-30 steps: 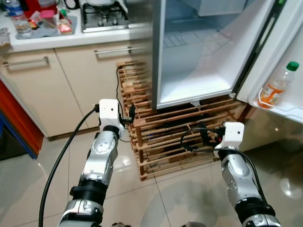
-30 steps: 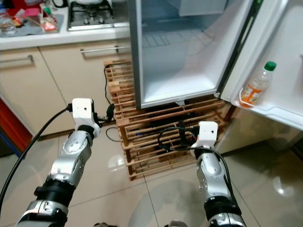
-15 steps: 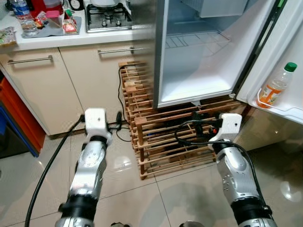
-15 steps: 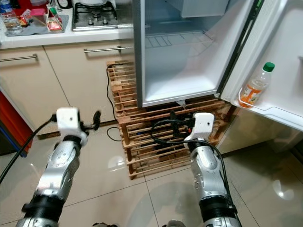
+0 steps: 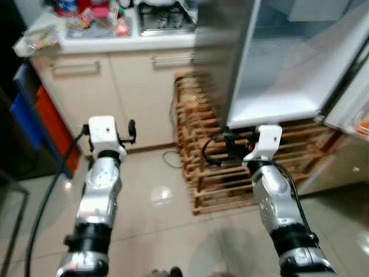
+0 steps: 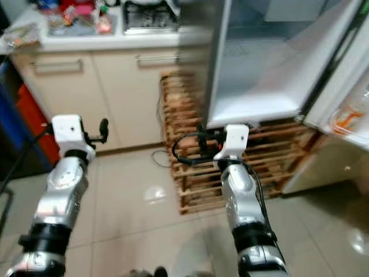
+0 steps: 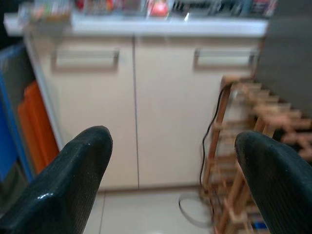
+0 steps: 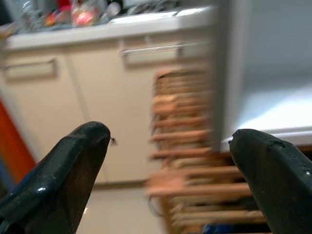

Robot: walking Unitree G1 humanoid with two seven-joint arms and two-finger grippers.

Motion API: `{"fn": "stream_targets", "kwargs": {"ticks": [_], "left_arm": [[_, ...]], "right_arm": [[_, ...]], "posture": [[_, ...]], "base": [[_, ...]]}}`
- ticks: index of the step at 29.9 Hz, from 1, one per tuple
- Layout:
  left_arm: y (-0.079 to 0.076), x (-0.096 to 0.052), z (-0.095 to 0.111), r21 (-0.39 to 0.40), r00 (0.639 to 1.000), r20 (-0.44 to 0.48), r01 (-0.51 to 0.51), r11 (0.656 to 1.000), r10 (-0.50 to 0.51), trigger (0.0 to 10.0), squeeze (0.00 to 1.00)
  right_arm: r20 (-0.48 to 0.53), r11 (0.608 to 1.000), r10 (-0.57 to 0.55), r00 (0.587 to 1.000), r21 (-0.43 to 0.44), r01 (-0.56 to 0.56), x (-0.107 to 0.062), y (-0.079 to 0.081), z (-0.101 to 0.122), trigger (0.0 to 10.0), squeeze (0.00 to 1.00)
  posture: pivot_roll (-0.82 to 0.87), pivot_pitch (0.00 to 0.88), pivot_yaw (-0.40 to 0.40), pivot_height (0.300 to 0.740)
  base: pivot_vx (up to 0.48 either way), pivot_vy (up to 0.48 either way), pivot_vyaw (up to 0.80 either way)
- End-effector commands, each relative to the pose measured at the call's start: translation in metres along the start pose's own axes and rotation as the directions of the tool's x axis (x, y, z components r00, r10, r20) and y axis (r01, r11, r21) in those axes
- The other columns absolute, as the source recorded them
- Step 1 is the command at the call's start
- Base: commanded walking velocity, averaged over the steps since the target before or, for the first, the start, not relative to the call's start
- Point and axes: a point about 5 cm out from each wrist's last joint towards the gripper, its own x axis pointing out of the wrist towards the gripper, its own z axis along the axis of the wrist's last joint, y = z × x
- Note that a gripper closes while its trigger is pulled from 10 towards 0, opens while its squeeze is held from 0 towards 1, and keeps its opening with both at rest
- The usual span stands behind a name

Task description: Restocking fridge

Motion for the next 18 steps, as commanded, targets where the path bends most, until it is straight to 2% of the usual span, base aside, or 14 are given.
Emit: {"fn": "stream_targets", "kwargs": {"ticks": [1, 3, 12, 14, 17, 18], "left_arm": [[-0.001, 0.003, 0.008, 0.005, 1.000, 0.027, 0.001, 1.000, -0.001, 10.0, 0.00], [-0.003, 0.003, 0.006, 0.048, 1.000, 0.012, -0.019, 0.999, 0.018, 10.0, 0.00], [-0.007, 0.003, 0.010, 0.044, 0.998, 0.047, 0.027, 0.999, -0.029, 10.0, 0.00], [-0.010, 0.007, 0.015, 0.016, 0.998, 0.055, 0.029, 0.999, -0.029, 10.0, 0.00], [-0.012, 0.010, 0.024, 0.077, 0.994, 0.096, 0.044, 0.996, -0.051, 10.0, 0.00], [-0.012, 0.010, 0.026, 0.076, 0.994, 0.102, 0.042, 0.996, -0.049, 10.0, 0.00]], "right_arm": [[0.012, 1.000, 0.015, 1.000, -0.009, -0.014, 0.003, 0.001, 0.004, 10.0, 0.00], [0.005, 1.000, 0.030, 1.000, -0.008, -0.030, 0.004, 0.003, 0.003, 10.0, 0.00], [-0.023, 0.997, 0.072, 0.997, -0.015, -0.072, 0.005, 0.017, -0.005, 10.0, 0.00], [-0.038, 0.997, 0.074, 0.997, -0.027, -0.075, 0.004, 0.019, -0.009, 10.0, 0.00], [-0.045, 0.998, 0.046, 0.998, -0.040, -0.047, 0.002, 0.016, -0.012, 10.0, 0.00], [-0.041, 0.999, 0.027, 0.999, -0.028, -0.028, 0.002, 0.013, -0.012, 10.0, 0.00]], "posture": [[-0.08, 0.000, -0.004, 0.740], [-0.08, 0.000, -0.015, 0.740], [-0.07, 0.000, -0.035, 0.740], [-0.06, 0.000, -0.051, 0.740], [-0.06, 0.000, -0.051, 0.740], [-0.06, 0.000, -0.051, 0.740]], "base": [[0.000, 0.315, 0.42], [0.000, 0.000, 0.42], [0.000, 0.000, 0.36], [0.433, 0.000, 0.00], [0.480, 0.000, 0.00], [0.480, 0.000, 0.00]]}}
